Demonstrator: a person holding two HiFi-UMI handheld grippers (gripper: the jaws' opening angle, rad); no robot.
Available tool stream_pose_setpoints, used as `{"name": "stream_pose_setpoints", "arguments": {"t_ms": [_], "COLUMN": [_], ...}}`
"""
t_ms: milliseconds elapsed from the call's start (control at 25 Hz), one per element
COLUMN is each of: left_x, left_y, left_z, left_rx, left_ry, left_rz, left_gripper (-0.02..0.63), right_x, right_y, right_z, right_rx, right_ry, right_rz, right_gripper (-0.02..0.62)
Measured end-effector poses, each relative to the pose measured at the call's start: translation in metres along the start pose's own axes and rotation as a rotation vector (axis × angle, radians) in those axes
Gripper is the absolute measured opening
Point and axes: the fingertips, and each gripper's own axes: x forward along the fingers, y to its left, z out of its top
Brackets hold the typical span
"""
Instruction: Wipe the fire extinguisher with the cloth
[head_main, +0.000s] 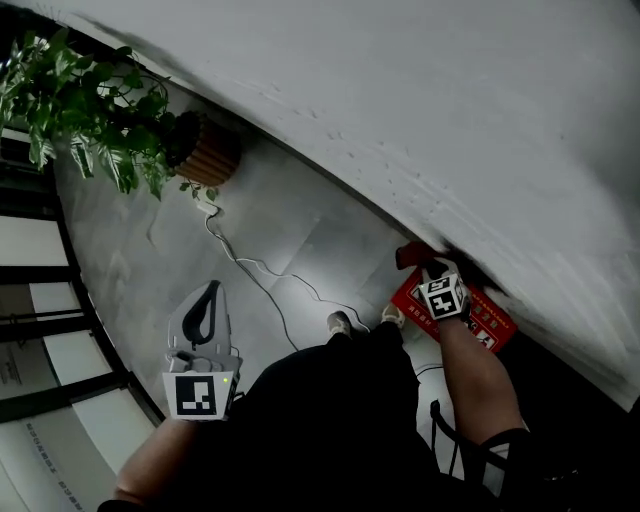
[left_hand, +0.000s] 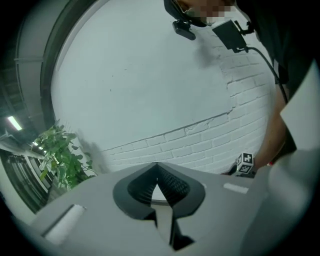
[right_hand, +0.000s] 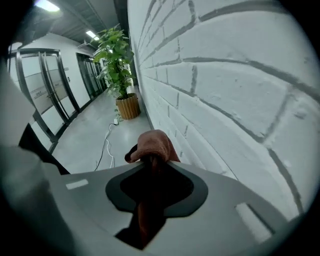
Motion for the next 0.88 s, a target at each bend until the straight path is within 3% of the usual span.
{"name": "stream_pose_setpoints", "arguments": {"t_ms": [120, 360, 640, 880], "left_x": [-0.009, -0.013, 0.016, 0.046], "left_y": [0.009, 0.011, -0.018, -0.065], "left_z": [-0.006, -0.002, 0.015, 0.036], "left_rx": [-0.001, -0.007, -0.024, 0.011], "left_ry": [0.021, 0.016, -0.042, -0.090], "left_rz": [0.034, 0.057, -0.048, -0.197], "left_gripper": [0.000, 0.000, 0.000, 0.000], "right_x": [0.019, 0.004, -0.044, -0.100], "right_y": [-0.002, -0.017, -0.046, -0.076], "right_z": [-0.006, -0.022, -0.081, -0.149], "right_rx": [0.055, 0.129, 0.245, 0.349], "right_ry": [0.059, 0.052, 0.065, 0.098], "right_rz": [0.038, -0.005, -0.082, -0.189], "right_gripper": [0.074, 0.068, 0.067, 0.067]}}
